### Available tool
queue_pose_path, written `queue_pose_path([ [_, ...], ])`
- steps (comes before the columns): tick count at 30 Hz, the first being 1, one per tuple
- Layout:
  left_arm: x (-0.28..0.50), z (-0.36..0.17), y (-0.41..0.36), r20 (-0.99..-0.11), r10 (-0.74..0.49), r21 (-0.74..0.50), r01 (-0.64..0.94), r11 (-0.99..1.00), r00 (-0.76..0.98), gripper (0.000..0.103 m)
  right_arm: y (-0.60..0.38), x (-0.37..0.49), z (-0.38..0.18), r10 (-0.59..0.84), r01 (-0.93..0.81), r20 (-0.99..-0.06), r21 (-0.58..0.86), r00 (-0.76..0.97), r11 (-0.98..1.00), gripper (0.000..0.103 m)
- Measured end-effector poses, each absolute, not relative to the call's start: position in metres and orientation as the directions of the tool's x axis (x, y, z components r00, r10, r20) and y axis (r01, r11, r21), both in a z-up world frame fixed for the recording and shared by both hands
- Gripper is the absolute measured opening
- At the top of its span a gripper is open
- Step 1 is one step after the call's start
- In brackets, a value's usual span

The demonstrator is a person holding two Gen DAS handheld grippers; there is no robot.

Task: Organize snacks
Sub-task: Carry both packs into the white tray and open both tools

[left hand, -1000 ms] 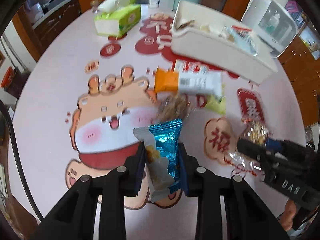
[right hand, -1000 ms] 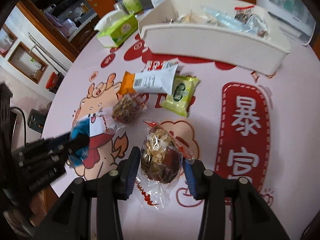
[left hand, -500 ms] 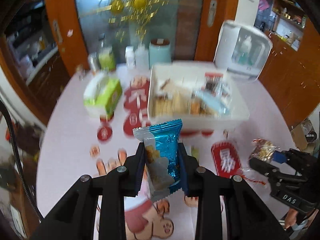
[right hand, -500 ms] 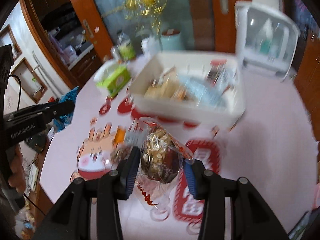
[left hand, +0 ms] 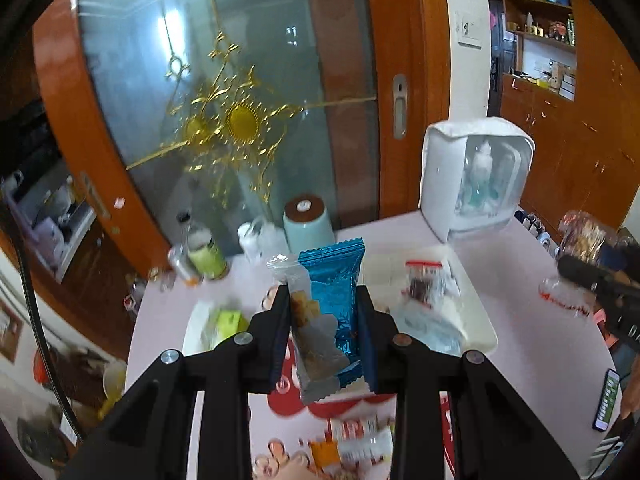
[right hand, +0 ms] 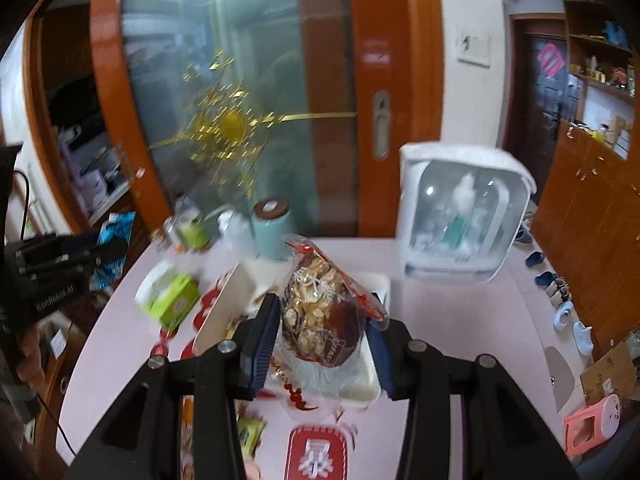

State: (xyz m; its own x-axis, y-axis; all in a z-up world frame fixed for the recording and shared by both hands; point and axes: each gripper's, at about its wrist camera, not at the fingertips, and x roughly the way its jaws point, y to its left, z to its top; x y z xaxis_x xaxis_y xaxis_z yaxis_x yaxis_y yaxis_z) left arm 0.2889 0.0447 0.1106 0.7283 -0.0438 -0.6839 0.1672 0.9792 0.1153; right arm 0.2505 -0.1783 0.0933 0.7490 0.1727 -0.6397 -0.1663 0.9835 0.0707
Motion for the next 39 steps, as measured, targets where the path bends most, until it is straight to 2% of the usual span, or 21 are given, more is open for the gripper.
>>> queue_pose_path([
  [5, 0.33, 0.098, 0.036, -0.702, -0.069, 0.104, 0.198, 0.975, 0.709, 0.029, -0.181, 0.287, 0.09, 0.139, -0.117, -0.647, 0.078, 0.749, 0.99, 0.044],
  [12, 0.373, 0.041, 0.022, -0.757, -0.108, 0.074, 0.25, 0.965, 0.645, 0.031, -0.168, 0.34, 0.033, 0.076, -0.081, -0.737, 0.029, 0.672, 0.996, 0.046],
  [14, 0.381, 0.024, 0.019, -0.771, -0.105, 0.078, 0.258, 0.963, 0.628, 0.058, -0.166, 0.351, 0.013, 0.085, -0.083, -0.763, 0.041, 0.641, 0.996, 0.046],
  [15, 0.385, 0.013, 0.017, -0.779, -0.104, 0.078, 0.26, 0.962, 0.618, 0.092, -0.165, 0.354, 0.006, 0.097, -0.088, -0.77, 0.053, 0.63, 0.995, 0.049],
  [16, 0.386, 0.008, 0.017, -0.779, -0.102, 0.08, 0.259, 0.962, 0.619, 0.102, -0.164, 0.356, 0.0, 0.105, -0.093, -0.775, 0.06, 0.623, 0.994, 0.052],
  [18, 0.388, -0.002, 0.018, -0.775, -0.101, 0.084, 0.26, 0.962, 0.624, 0.102, -0.161, 0.357, -0.01, 0.082, -0.078, -0.778, 0.042, 0.623, 0.996, 0.071],
  [19, 0.389, -0.008, 0.019, -0.781, -0.097, 0.087, 0.262, 0.961, 0.617, 0.102, -0.16, 0.357, -0.012, 0.082, -0.079, -0.777, 0.041, 0.625, 0.996, 0.072],
  [25, 0.385, -0.013, 0.035, -0.784, -0.095, 0.064, 0.232, 0.971, 0.614, 0.102, -0.155, 0.353, -0.017, 0.093, -0.09, -0.79, 0.048, 0.606, 0.995, 0.072],
  [39, 0.343, 0.02, 0.065, -0.766, -0.074, 0.051, 0.175, 0.983, 0.638, 0.102, -0.144, 0.309, 0.014, 0.105, -0.131, -0.77, 0.028, 0.629, 0.991, 0.072],
])
